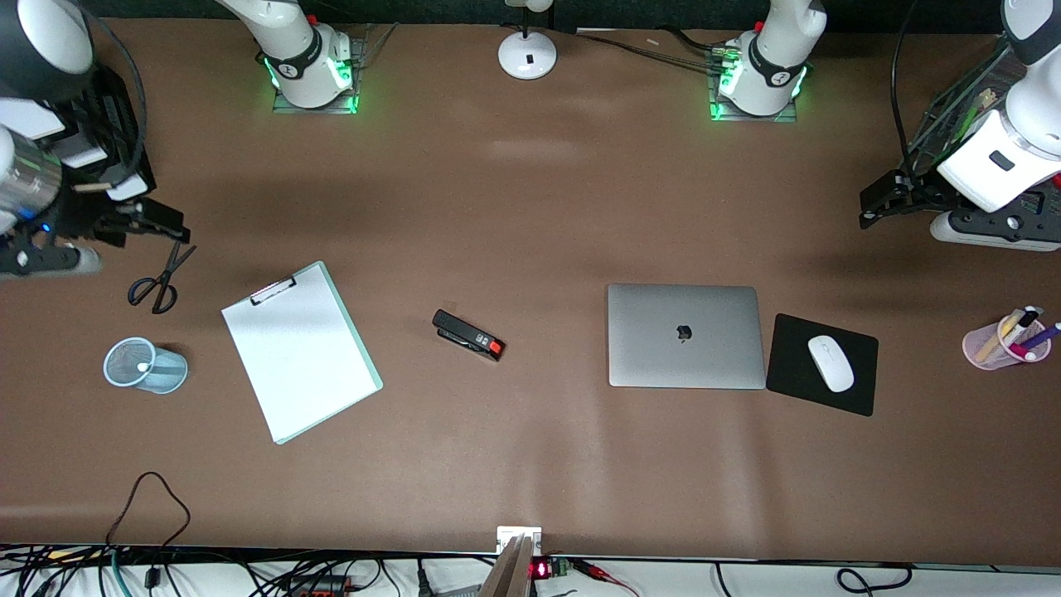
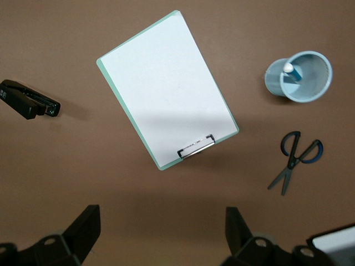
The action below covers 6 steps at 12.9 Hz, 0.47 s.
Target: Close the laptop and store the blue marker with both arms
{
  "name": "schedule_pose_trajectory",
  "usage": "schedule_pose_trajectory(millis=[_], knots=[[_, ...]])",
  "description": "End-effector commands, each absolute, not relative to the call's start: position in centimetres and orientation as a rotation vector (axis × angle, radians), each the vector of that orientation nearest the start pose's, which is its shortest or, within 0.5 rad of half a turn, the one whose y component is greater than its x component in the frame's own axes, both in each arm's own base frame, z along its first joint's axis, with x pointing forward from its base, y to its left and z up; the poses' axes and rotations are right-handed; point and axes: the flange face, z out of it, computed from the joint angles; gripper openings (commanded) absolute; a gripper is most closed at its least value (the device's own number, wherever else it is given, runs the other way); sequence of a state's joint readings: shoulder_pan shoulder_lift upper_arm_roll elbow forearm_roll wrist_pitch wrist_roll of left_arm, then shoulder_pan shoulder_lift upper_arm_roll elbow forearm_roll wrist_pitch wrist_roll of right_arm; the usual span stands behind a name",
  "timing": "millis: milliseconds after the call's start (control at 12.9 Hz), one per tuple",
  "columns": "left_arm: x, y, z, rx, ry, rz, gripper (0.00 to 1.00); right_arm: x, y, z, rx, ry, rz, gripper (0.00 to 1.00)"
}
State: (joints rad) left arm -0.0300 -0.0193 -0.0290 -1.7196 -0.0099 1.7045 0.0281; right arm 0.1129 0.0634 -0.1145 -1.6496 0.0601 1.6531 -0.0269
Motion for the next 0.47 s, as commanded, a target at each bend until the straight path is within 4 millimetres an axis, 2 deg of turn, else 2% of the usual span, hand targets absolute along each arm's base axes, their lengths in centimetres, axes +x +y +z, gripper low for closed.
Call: schedule_pose_trajectory(millis=[0,388], knots=[[55.5,-3.4,57.9,-3.142,0.175,-0.029,1.0,54.3,0.1,56.9,-3.11,0.017,0.011,1.0],[55.5,-3.2,57.7,-3.144,0.17,-0.017,1.0,51.6,0.1,58.4,-3.098,0.012,-0.076,1.0]])
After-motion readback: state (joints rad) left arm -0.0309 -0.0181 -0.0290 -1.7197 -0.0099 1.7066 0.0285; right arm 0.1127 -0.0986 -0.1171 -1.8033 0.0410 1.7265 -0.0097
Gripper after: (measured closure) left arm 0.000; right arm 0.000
